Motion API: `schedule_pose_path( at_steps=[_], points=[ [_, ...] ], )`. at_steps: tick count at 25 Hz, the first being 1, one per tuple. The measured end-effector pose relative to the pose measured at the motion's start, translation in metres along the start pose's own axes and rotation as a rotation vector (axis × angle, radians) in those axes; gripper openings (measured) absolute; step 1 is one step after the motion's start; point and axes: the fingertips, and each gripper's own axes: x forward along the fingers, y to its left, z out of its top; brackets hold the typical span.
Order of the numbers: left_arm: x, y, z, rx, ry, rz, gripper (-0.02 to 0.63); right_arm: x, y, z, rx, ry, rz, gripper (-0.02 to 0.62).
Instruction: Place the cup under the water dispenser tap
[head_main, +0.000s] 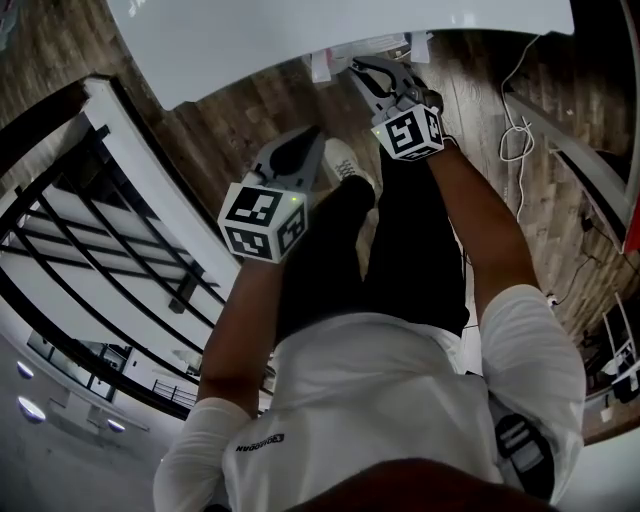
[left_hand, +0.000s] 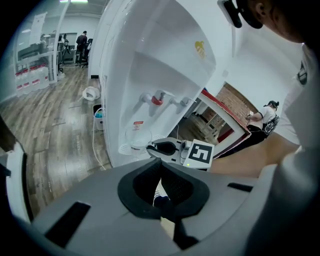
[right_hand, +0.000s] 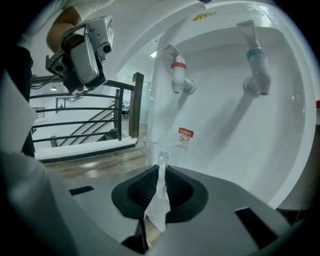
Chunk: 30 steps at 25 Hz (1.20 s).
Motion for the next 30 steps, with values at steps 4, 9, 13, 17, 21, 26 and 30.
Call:
schedule_pose_path(
  at_steps=[4, 9, 13, 17, 21, 26, 30],
  points=[
    [-0.001, 0.003, 0.001, 0.006, 0.001, -0.002, -0.005, 0.006, 0.0, -0.005, -0.024, 0.033, -0.015, 0.046],
    [-0.003, 0.003, 0.008, 0.018, -0.01, -0.01, -0.005, 0.01, -0.001, -0.007, -0.042, 0.071, -0.02, 0.046],
    [-0.002, 0.004, 0.008, 0.021, -0.008, -0.019, -0.005, 0.011, -0.001, -0.011, -0.041, 0.087, -0.029, 0.046],
    [-0.003, 0.0, 0.005, 0.025, -0.004, -0.026, -0.005, 0.011, -0.004, -0.013, -0.038, 0.104, -0.039, 0.046],
    [-0.005, -0.001, 0.002, 0.026, 0.002, -0.03, -0.005, 0.01, -0.005, -0.014, -0.033, 0.131, -0.048, 0.046],
    [-0.009, -0.002, 0.002, 0.023, 0.001, -0.033, -0.005, 0.007, -0.006, -0.024, -0.004, 0.191, -0.048, 0.118],
    [-0.014, -0.004, 0.002, 0.024, -0.005, -0.039, -0.005, -0.003, -0.006, -0.028, -0.014, 0.224, -0.063, 0.141]
  ],
)
